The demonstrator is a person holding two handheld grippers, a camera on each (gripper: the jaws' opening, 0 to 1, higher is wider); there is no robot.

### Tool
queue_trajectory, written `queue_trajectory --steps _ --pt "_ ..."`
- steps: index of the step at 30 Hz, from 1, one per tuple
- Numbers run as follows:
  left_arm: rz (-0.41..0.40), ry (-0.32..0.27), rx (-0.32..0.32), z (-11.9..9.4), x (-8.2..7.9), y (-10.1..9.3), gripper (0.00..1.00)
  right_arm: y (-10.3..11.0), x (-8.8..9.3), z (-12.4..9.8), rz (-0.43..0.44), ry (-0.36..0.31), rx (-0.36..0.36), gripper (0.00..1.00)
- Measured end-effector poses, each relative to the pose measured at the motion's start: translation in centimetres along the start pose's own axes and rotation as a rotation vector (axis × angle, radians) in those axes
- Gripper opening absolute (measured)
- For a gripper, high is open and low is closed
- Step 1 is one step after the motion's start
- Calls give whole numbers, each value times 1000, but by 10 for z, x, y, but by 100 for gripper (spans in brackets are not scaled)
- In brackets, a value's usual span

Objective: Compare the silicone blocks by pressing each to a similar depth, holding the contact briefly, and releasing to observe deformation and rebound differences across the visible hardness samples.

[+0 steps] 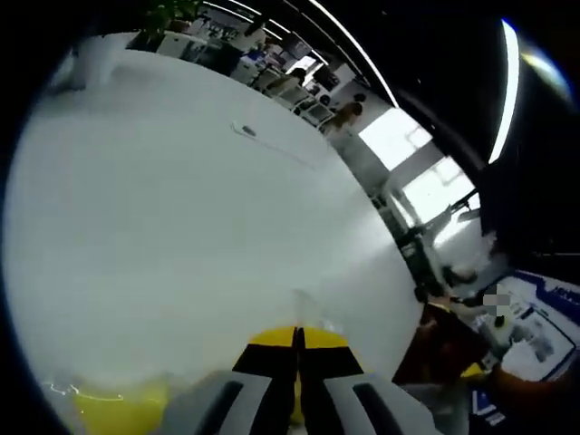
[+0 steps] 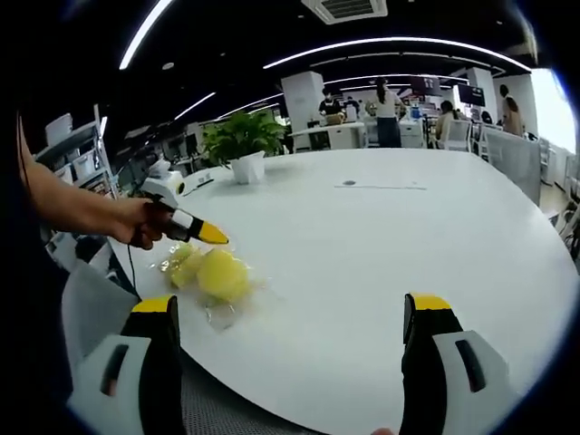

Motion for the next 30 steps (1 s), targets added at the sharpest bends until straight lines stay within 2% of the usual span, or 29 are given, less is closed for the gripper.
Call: queue_trajectory --steps 5,7,10,11,17,22,24,30 --pt "64 -61 -8 -7 -5 -9 0 -1 0 -1 -7 15 -7 97" --pt "108 -91 -10 -11 -8 -13 0 -3 -2 1 -54 29 3 97" --pt "136 -115 4 -16 -12 -18 0 -1 -6 3 -45 10 -10 97" --pt "177 -131 9 -19 -14 -22 0 0 -7 3 -45 5 -12 97" --pt "224 -144 -3 -28 -16 -28 0 5 -10 9 -62 18 -36 97" --pt "261 -168 -8 -32 -19 -33 0 7 -16 10 -66 2 -44 97" --pt "240 -182 -9 -34 -19 -35 0 6 -16 9 -74 8 -43 97" --pt "274 -182 -20 -36 -19 -39 0 2 -15 6 -41 -10 -31 97"
Point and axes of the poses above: the point that each gripper's makers call its tool centre point, and the gripper's own axes: z roughly forward along the fingers, y roughly to its left, x roughly out of its underside, the point moved 10 cm from there along -z, roughly backward along the fingers, and after that the axes turned 11 degrees about z, right-handed, at the moved point
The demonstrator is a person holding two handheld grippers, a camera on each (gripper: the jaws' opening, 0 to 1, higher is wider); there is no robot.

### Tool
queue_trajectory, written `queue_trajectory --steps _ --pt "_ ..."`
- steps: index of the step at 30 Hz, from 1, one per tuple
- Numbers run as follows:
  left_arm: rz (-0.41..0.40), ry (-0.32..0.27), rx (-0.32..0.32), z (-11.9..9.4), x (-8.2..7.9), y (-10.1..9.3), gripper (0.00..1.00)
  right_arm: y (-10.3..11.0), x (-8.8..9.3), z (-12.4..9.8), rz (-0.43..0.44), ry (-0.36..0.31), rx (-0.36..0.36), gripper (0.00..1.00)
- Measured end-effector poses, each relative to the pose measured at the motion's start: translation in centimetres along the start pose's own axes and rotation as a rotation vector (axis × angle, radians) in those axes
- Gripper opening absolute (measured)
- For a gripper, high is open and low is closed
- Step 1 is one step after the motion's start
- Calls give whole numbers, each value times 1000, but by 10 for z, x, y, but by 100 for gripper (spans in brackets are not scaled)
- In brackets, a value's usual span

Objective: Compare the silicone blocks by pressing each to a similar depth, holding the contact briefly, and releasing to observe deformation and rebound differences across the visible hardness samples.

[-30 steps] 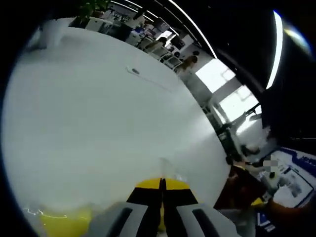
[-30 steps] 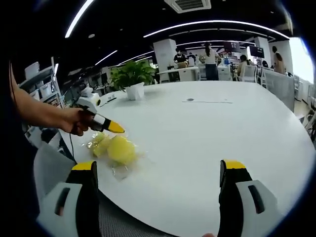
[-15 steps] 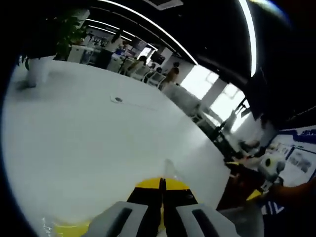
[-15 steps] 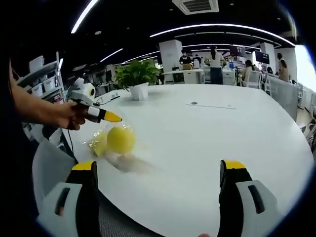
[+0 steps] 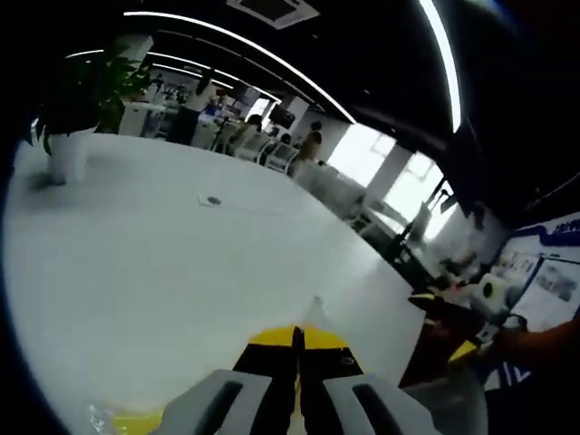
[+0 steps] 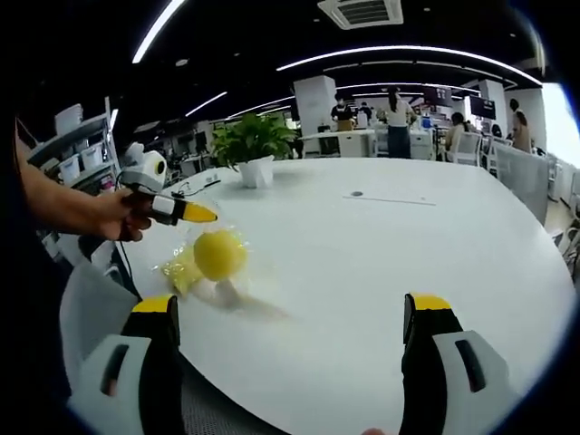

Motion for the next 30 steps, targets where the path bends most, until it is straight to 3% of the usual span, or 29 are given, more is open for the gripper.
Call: queue_trajectory --steps 19,30 --pt "60 -67 20 -14 -29 -12 0 -2 -15 0 -48 -65 -37 97" --pt "110 -157 82 -26 -68 -26 0 3 -36 7 -67 -114 -78 97"
Point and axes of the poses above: the point that each gripper's makers call its tool centre point, and the gripper's own axes: z roughly forward along the fingers, y roughly to its left, x roughly out of its underside, the point moved 10 cm from there along -z, roughly backward along the fingers, and after that the axes turned 11 degrees about z, right-handed, at the moved point
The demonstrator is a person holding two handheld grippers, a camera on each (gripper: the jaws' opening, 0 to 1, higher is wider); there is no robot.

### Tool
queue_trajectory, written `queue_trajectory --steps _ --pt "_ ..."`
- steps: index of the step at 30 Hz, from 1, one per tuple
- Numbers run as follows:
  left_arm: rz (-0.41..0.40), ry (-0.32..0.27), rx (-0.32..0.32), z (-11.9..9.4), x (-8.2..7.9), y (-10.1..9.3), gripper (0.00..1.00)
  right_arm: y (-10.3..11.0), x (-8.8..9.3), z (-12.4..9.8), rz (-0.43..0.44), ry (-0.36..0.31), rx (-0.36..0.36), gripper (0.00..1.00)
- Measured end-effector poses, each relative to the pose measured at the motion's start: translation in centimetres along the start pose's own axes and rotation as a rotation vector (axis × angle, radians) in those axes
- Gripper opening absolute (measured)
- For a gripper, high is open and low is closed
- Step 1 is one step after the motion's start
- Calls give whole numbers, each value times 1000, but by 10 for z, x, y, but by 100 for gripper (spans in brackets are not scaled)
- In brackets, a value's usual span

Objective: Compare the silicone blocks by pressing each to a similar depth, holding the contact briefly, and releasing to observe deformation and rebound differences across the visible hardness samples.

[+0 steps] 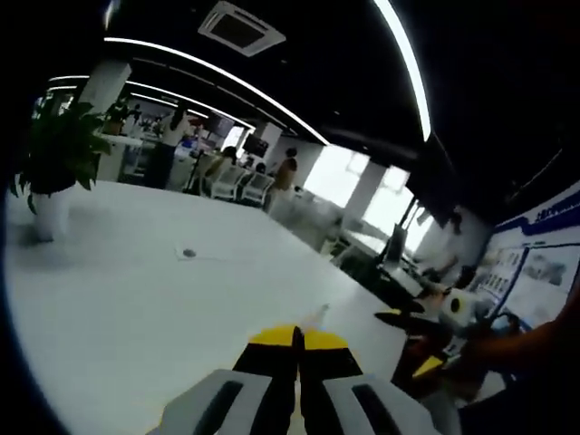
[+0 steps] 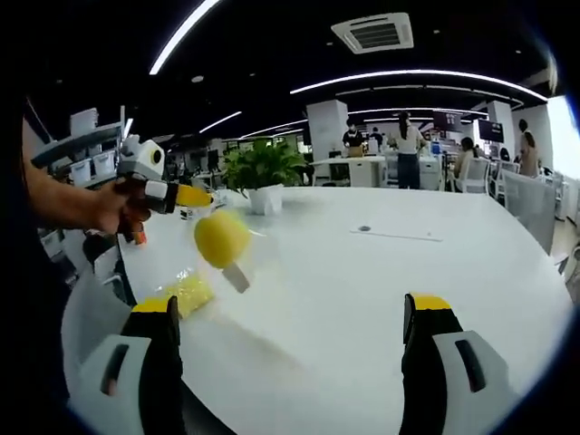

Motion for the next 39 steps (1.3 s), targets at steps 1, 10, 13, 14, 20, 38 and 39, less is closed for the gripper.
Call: queue_trajectory --steps 1,10,13,14,20,38,39 --pt "4 -2 4 0 -2 -1 0 0 -1 1 1 1 -3 97" --pt "7 -56 47 -4 -19 -16 0 2 -14 0 -9 -22 -32 97" --pt "10 -74 54 -6 -27 -20 0 3 -17 2 -13 -23 -40 97" --pt "12 -79 58 -6 -29 -21 0 3 -18 2 -19 -22 -42 97" --pt "30 -99 79 -5 -38 -24 0 3 -31 5 -39 -35 -58 97" --pt "17 -124 182 -9 -55 -39 0 16 -51 19 -64 -60 -138 97" --pt "12 -125 185 -10 -55 -39 0 16 -53 19 -71 -70 -140 97"
Point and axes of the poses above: the point that each gripper's makers call its tool centre point, and the gripper's own axes: z roughly forward along the fingers, y roughly to its left, x roughly out of its underside, the point moved 10 cm from there along -z, roughly backward along the fingers, and after that the axes turned 11 degrees about z, right-handed, at the moved point
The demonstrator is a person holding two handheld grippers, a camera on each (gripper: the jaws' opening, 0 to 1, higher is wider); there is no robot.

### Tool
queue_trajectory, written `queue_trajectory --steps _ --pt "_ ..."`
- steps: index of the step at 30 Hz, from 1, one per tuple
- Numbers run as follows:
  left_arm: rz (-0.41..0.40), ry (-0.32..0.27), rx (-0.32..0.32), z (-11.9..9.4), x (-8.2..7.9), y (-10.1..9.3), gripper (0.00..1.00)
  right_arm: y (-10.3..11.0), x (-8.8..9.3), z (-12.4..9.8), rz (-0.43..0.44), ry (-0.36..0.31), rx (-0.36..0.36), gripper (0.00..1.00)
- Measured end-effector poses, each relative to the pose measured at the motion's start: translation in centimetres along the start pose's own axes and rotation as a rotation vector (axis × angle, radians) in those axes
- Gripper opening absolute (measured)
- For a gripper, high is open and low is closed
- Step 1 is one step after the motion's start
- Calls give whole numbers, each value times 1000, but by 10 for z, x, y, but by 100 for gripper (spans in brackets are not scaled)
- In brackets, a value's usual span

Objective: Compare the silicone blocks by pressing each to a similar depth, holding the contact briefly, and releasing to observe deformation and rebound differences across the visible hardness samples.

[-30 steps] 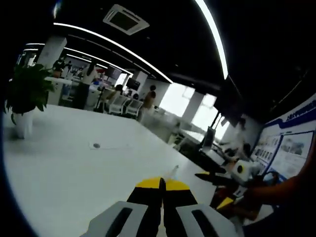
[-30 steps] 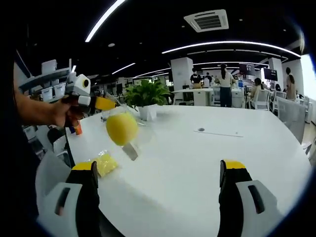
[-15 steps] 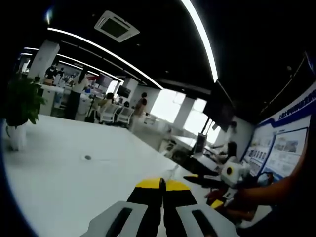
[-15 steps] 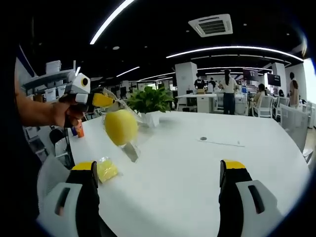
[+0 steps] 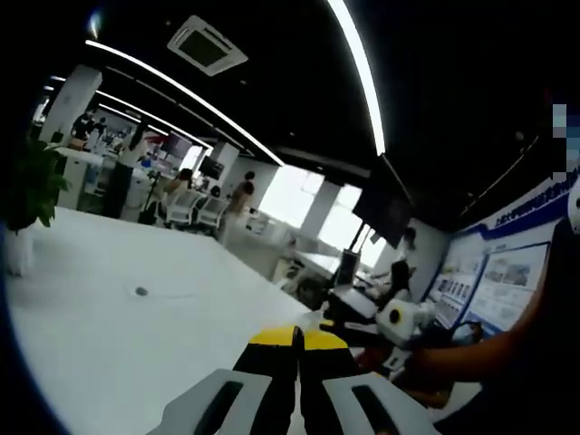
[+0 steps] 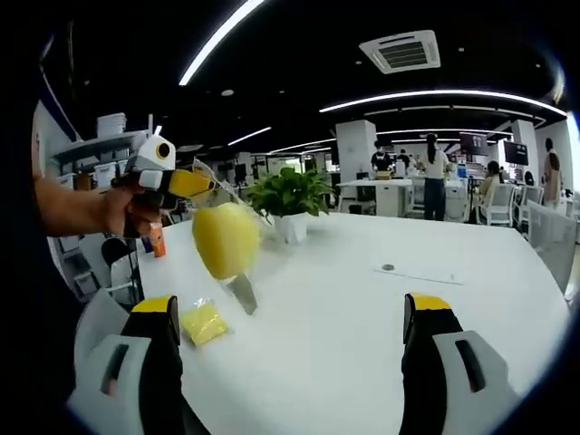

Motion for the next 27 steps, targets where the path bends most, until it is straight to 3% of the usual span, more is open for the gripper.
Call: queue_trajectory --steps 19,26,27 --pt "-25 -23 113 0 -9 -13 0 25 -19 26 -58 -58 -156 96" --pt "-47 -34 146 2 -11 -16 0 33 -22 35 -24 -95 -214 96" --pt "-49 -34 147 2 -11 -16 0 34 -23 36 -14 -104 -218 92"
Point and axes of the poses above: the point that each gripper's makers call its tool centre point, and the gripper's own axes: z roughly forward along the fingers, y roughly to its left, x roughly out of its underside, the point moved 10 cm from there along -z, roughly backward along the fingers, and after that the axes turned 11 degrees about z, right-handed, at the moved point
